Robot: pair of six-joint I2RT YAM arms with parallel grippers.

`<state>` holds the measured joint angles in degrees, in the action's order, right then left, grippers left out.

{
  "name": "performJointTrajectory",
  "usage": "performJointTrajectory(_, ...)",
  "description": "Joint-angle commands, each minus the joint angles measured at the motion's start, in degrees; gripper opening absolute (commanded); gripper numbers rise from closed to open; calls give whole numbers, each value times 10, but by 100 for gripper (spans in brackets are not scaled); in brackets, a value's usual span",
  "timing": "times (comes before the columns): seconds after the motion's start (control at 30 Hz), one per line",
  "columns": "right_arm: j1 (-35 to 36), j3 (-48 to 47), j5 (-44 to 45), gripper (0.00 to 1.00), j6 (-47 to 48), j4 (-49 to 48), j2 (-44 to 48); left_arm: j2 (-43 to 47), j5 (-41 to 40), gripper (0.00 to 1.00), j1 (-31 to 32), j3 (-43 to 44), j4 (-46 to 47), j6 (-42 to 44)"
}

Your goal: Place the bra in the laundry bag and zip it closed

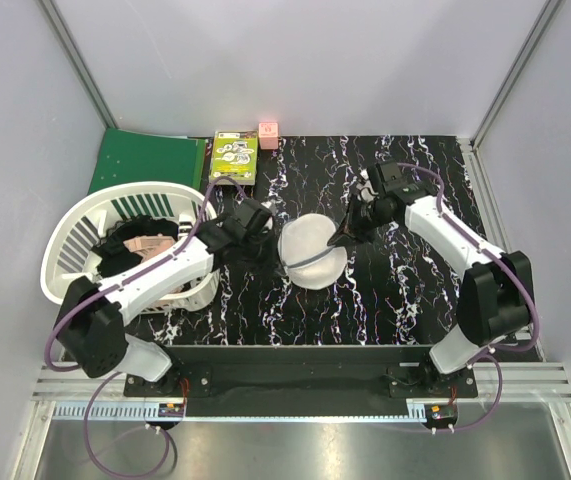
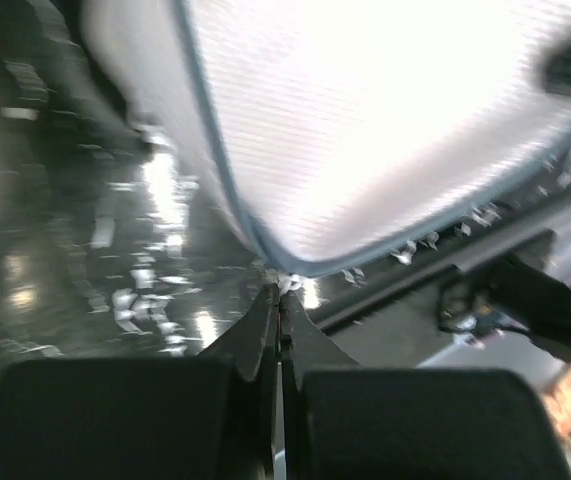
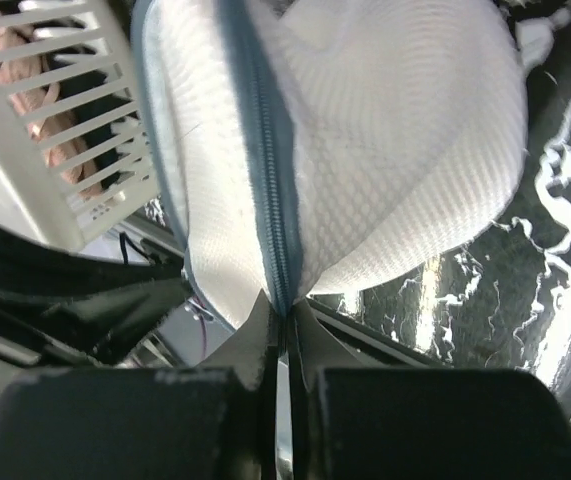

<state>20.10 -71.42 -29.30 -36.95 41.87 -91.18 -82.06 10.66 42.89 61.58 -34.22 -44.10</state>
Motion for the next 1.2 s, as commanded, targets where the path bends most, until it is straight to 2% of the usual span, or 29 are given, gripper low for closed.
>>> performJointTrajectory(0.0,-5,-69,-28,0,111,15,-22,31,-21,0,-10,19,-61,57)
performJointTrajectory(0.1,-1,-109,-37,2,120,31,-55,0,1,0,15,60,-47,36)
performJointTrajectory(0.13,5,-127,-27,20,121,42,-66,-12,12,0,21,80,-40,27)
performJointTrajectory(0.17,13,-164,-9,34,114,82,-87,-22,37,0,26,88,-16,18)
performJointTrajectory(0.23,8,-205,35,54,95,154,-110,-47,61,0,35,98,36,-22)
performJointTrajectory(0.27,5,-204,35,71,83,176,-102,-54,76,0,38,99,51,-35)
performJointTrajectory(0.3,6,-190,42,80,71,170,-82,-62,82,0,39,100,64,-55)
performJointTrajectory(0.37,5,-140,78,92,36,144,-14,-78,87,0,41,111,79,-63)
performJointTrajectory(0.47,-1,-96,59,94,20,140,34,-75,81,0,43,116,74,-55)
performJointTrajectory(0.53,-1,-72,45,95,3,139,52,-65,57,0,43,114,37,-33)
performJointTrajectory(0.6,-1,-30,41,95,-11,121,78,-43,16,16,43,108,19,5)
performJointTrajectory(0.63,0,-15,31,95,-31,97,94,-35,3,37,42,95,13,15)
performJointTrajectory(0.73,0,39,4,94,-87,35,117,-21,-42,62,42,91,-1,52)
performJointTrajectory(0.83,-1,73,-28,92,-125,-15,123,-27,-66,70,41,87,2,71)
performJointTrajectory(0.93,-1,62,-30,92,-118,-16,115,-34,-67,68,40,89,21,90)
performJointTrajectory(1.07,-1,64,-37,91,-119,-24,108,-48,-71,43,36,94,32,128)
performJointTrajectory(1.17,-1,73,-39,90,-126,-34,113,-66,-69,35,32,93,38,146)
